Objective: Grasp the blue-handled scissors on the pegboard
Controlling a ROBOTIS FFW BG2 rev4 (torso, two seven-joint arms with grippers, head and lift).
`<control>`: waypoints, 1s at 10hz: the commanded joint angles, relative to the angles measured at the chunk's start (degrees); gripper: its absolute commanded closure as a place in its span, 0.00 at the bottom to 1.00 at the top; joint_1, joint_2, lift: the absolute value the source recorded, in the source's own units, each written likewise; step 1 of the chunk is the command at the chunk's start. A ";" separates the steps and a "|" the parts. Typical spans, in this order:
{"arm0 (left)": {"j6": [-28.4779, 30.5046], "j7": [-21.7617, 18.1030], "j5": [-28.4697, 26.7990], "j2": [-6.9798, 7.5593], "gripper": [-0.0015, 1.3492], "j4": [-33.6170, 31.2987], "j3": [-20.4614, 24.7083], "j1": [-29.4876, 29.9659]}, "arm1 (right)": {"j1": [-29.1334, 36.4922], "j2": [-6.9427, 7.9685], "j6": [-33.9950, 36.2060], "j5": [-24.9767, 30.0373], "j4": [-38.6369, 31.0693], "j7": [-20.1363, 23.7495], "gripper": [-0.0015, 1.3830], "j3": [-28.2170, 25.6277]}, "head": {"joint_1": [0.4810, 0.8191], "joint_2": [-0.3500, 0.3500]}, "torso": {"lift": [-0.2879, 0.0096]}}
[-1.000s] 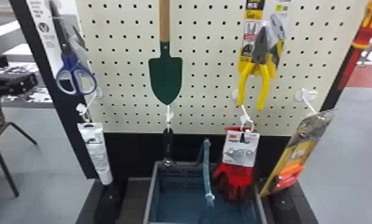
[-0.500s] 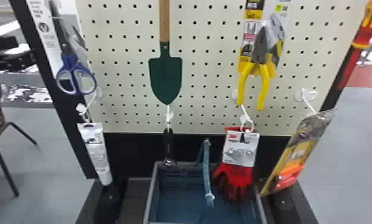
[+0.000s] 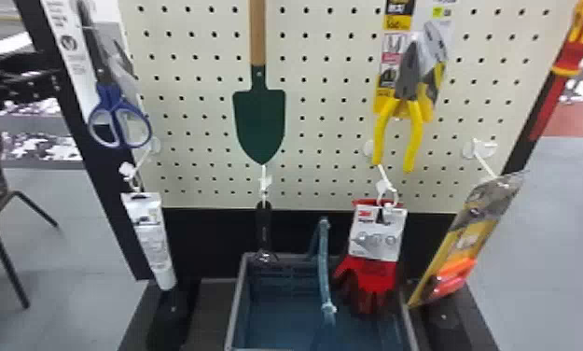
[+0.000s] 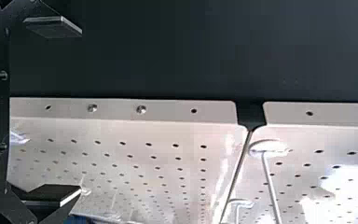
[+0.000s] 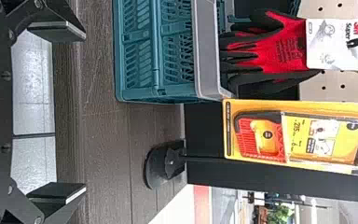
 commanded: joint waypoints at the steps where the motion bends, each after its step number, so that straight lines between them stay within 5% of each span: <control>1: 2.71 -2.62 -2.53 1.93 0.09 -0.17 -0.87 0.02 | 0.00 0.00 0.00 0.00 0.00 0.00 0.11 0.00 | 0.20 0.50 | 0.63; 4: 4.82 -6.75 -4.02 3.51 0.09 -0.45 -0.96 -0.10 | 0.25 -0.09 0.09 -0.09 -0.56 0.08 0.11 0.00 | 0.20 0.50 | 0.63; 10: 0.51 -5.26 17.95 2.28 0.09 -0.31 -1.66 0.51 | 0.12 -0.09 0.62 0.00 -0.28 0.52 0.11 0.00 | 0.20 0.50 | 0.63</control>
